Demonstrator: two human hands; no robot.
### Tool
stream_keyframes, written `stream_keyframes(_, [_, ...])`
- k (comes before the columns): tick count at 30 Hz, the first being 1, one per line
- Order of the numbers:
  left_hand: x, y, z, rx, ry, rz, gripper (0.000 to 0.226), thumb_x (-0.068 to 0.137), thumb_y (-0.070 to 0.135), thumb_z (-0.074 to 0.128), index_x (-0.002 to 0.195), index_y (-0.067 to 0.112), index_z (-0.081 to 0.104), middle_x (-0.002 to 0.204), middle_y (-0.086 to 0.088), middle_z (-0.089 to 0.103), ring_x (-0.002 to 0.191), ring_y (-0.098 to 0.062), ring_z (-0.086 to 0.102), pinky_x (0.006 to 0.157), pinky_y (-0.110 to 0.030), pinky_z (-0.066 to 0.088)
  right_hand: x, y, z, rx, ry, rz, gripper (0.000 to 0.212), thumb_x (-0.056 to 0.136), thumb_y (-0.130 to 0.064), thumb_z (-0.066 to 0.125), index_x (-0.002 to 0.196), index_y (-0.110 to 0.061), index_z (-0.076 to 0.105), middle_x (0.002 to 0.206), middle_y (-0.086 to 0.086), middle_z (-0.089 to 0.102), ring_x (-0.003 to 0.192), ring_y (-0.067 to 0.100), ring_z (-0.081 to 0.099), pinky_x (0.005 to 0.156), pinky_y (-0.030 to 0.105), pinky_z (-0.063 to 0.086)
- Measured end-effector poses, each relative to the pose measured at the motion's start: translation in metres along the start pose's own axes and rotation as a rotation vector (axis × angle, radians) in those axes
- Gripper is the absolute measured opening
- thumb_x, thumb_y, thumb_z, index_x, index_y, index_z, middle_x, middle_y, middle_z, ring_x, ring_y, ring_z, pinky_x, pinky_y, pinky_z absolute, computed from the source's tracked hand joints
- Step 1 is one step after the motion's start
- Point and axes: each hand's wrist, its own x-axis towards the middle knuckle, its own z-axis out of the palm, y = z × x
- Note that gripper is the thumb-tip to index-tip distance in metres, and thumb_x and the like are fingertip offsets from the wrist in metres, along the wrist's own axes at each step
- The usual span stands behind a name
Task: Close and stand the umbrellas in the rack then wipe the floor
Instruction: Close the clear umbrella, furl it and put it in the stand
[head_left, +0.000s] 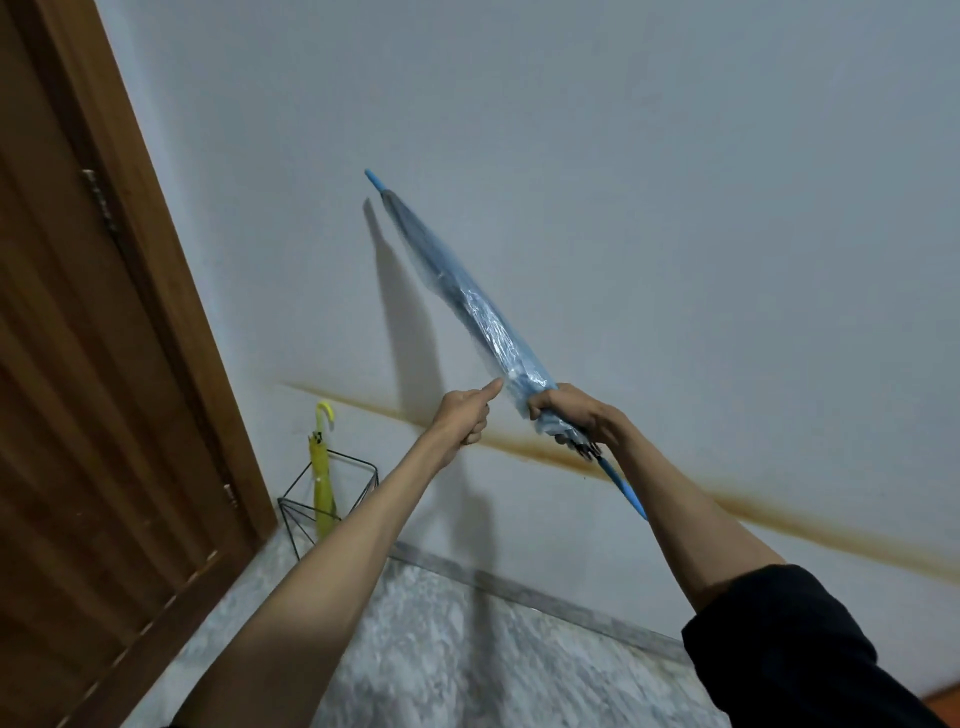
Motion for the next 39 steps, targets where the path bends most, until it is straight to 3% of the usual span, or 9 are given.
stream_keyframes(4, [0.002, 0.000, -0.004, -0.141, -0.071, -0.036, 0.053, 0.068, 0.061, 0.076, 0.102, 0.021, 0.064, 0.051, 0.008, 0.014, 0.043, -0.009, 0.011, 0.038, -0.022, 0.007, -0.001, -0.014, 0.005, 0.158, -0.239, 0.036, 0.011, 0.072, -0.013, 0.051, 0.068, -0.013, 0.041, 0.052, 0.002, 0.042, 0.038, 0.012, 0.031, 0.039, 0.015, 0.026])
stream_keyframes(11, [0.013, 0.011, -0.012, -0.207, -0.199, -0.088, 0.050, 0.070, 0.056, 0.074, 0.051, 0.029, 0.037, 0.044, 0.009, 0.014, 0.038, -0.006, 0.010, 0.040, -0.022, 0.005, 0.002, -0.015, 0.005, 0.309, -0.468, 0.075, 0.013, 0.072, -0.013, 0.053, 0.068, -0.012, 0.041, 0.046, 0.003, 0.038, 0.033, 0.011, 0.029, 0.035, 0.014, 0.025])
stream_keyframes(15, [0.014, 0.013, -0.008, -0.254, -0.159, -0.077, 0.035, 0.074, 0.047, 0.076, 0.068, 0.025, 0.049, 0.043, 0.009, 0.018, 0.036, -0.006, 0.012, 0.041, -0.022, 0.007, -0.001, -0.020, 0.003, 0.205, -0.491, 0.070, 0.022, 0.077, -0.020, 0.066, 0.090, -0.005, 0.057, 0.072, 0.012, 0.063, 0.052, 0.018, 0.059, 0.052, 0.026, 0.052])
stream_keyframes(18, [0.020, 0.013, -0.004, -0.189, -0.089, -0.061, 0.031, 0.076, 0.046, 0.076, 0.081, 0.021, 0.059, 0.041, 0.010, 0.020, 0.035, -0.006, 0.013, 0.037, -0.020, 0.009, 0.008, -0.027, 0.001, -0.003, -0.364, -0.046, 0.054, 0.078, -0.037, 0.079, 0.120, -0.014, 0.056, 0.108, 0.007, 0.069, 0.094, 0.021, 0.068, 0.088, 0.041, 0.055])
stream_keyframes(21, [0.026, 0.016, -0.002, -0.168, 0.005, -0.050, 0.036, 0.074, 0.045, 0.079, 0.083, 0.015, 0.062, 0.040, 0.008, 0.026, 0.034, -0.008, 0.015, 0.036, -0.020, 0.013, 0.010, -0.037, 0.012, -0.285, -0.027, -0.077, 0.127, 0.051, -0.061, 0.087, 0.152, -0.029, 0.017, 0.138, 0.001, 0.053, 0.121, 0.024, 0.056, 0.103, 0.045, 0.045])
stream_keyframes(23, [0.030, 0.019, 0.001, -0.173, 0.063, -0.054, 0.035, 0.072, 0.044, 0.080, 0.075, 0.017, 0.059, 0.043, 0.006, 0.028, 0.035, -0.009, 0.018, 0.036, -0.021, 0.015, 0.015, -0.033, 0.030, -0.473, 0.204, -0.155, 0.142, 0.050, -0.059, 0.087, 0.154, -0.029, -0.005, 0.146, 0.011, 0.039, 0.127, 0.032, 0.049, 0.102, 0.046, 0.043])
stream_keyframes(28, [0.034, 0.025, 0.004, -0.209, 0.143, -0.090, 0.032, 0.074, 0.039, 0.081, 0.083, 0.015, 0.061, 0.043, 0.008, 0.035, 0.035, -0.008, 0.022, 0.033, -0.019, 0.020, 0.021, -0.011, 0.078, -0.873, 0.708, -0.242, 0.118, 0.079, -0.038, 0.077, 0.154, -0.020, -0.014, 0.160, 0.019, 0.009, 0.142, 0.040, 0.025, 0.109, 0.057, 0.029])
stream_keyframes(33, [0.037, 0.018, -0.002, -0.163, 0.092, -0.106, 0.032, 0.079, 0.040, 0.077, 0.076, 0.017, 0.054, 0.043, 0.007, 0.028, 0.036, -0.009, 0.018, 0.034, -0.020, 0.016, 0.028, -0.006, 0.069, -0.799, 0.707, -0.212, 0.071, 0.089, -0.024, 0.061, 0.149, -0.012, 0.025, 0.121, 0.014, 0.059, 0.091, 0.034, 0.064, 0.066, 0.035, 0.042])
stream_keyframes(39, [0.028, 0.028, -0.003, -0.120, -0.041, 0.002, 0.043, 0.095, 0.034, 0.059, 0.062, 0.021, 0.034, 0.042, 0.010, 0.022, 0.035, -0.006, 0.016, 0.033, -0.018, 0.014, 0.037, -0.019, 0.042, -0.358, 0.637, -0.155, 0.018, 0.073, -0.026, 0.063, 0.089, -0.017, 0.063, 0.078, 0.003, 0.067, 0.076, 0.031, 0.063, 0.059, 0.027, 0.042])
